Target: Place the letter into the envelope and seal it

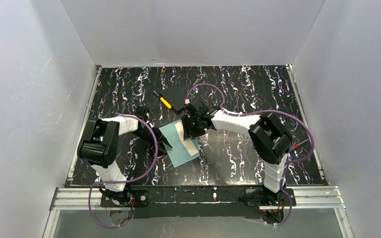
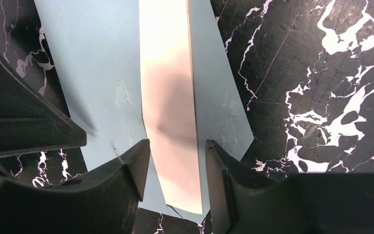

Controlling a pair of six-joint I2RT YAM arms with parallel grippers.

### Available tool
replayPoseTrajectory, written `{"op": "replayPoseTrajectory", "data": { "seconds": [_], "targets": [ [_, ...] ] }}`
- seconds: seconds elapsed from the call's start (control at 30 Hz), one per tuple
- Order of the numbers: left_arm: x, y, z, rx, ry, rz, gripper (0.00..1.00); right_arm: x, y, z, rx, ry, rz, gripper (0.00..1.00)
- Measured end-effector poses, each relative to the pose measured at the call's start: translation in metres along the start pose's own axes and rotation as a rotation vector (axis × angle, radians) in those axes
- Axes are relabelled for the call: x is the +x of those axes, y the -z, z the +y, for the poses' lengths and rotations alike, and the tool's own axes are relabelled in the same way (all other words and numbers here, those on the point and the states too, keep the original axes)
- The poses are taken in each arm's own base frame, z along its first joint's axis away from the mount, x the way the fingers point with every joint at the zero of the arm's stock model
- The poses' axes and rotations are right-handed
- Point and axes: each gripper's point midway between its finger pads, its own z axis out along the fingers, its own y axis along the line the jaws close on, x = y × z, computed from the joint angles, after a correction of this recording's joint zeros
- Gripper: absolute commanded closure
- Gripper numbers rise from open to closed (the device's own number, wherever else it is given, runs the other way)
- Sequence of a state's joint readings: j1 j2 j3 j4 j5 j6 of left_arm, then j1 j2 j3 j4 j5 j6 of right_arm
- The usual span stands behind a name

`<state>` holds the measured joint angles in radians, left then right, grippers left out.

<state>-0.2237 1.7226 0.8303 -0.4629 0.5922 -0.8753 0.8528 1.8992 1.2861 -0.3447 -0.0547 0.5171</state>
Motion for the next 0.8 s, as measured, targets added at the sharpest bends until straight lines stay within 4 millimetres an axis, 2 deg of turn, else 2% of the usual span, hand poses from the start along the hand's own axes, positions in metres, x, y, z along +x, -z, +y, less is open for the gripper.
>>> {"op": "replayPoseTrajectory", "data": {
  "seconds": [0.3,0.8],
  "targets": [
    [0.0,0.0,-0.001,0.006,-0.003,0.005,0.6,0.012,-0.007,-0.006,-0.023,-0.023,0.034,0.63],
    [0.001,-0.003,-0.007,0.054,0.002,0.031,0.59,0.016,-0.015,0.017,-0.232,-0.143,0.043,0.71]
  ]
}}
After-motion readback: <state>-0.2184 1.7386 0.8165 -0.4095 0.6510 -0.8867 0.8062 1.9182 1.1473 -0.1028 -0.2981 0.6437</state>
